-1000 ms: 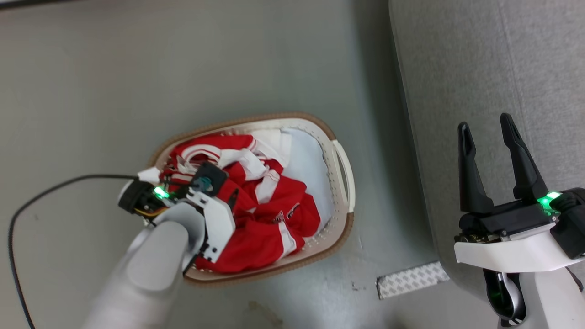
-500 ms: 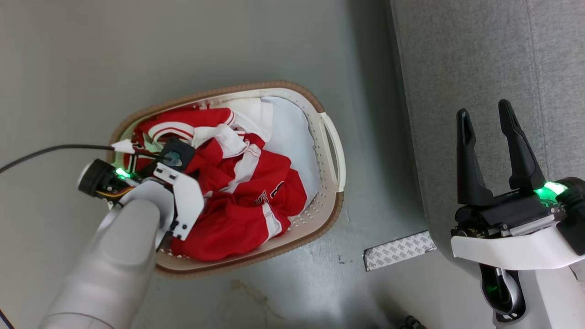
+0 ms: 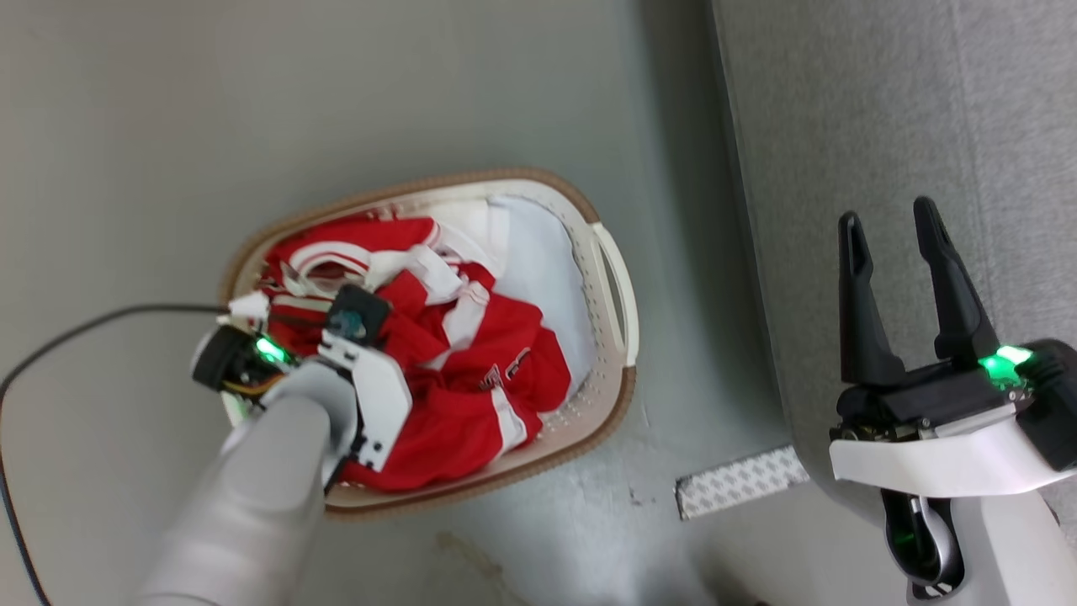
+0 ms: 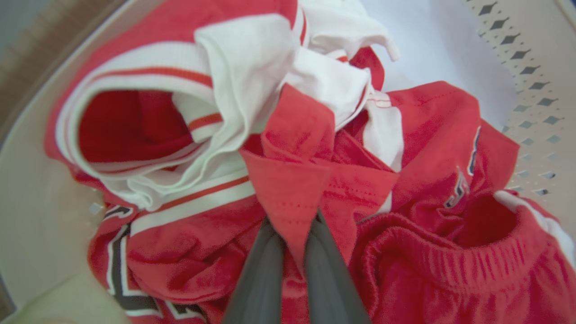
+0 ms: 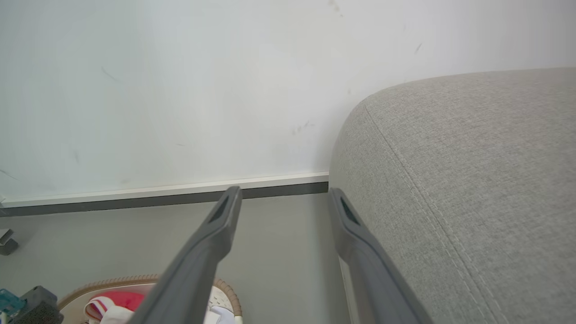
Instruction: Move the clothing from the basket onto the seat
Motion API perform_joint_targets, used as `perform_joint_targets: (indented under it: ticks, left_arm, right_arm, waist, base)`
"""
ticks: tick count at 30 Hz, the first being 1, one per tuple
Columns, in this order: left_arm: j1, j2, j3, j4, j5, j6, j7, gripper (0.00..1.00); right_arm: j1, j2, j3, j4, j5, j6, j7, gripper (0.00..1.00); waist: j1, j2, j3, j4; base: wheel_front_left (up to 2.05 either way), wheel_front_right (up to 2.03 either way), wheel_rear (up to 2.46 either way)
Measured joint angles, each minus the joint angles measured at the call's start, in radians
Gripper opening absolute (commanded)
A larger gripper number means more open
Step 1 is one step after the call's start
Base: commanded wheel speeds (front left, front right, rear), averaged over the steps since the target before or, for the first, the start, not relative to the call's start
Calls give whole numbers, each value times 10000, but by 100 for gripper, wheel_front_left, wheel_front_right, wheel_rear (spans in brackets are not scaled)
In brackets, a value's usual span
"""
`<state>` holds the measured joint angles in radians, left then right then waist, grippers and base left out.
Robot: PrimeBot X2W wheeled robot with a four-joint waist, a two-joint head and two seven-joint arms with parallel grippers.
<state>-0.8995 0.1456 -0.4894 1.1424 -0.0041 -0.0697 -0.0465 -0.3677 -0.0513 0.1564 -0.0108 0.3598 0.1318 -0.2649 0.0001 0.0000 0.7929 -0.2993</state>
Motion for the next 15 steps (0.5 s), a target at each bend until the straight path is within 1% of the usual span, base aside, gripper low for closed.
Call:
perform_joint_targets:
  ticks: [9,15]
  left_arm:
    - [1301,-435,194,-167,-815,-324,-1152,0]
    - [2151,-612,221,-955,-1335,-454,-1593,0]
  right_arm:
    - [662,8,-328,500,-339,0,0,100]
    - [1453,10,-623,838,-602,0,0,100]
  waist:
    - [-1,0,-1792,525]
    - [-2,0,-3298,962]
  base:
    - [0,0,0]
    - [0,0,0]
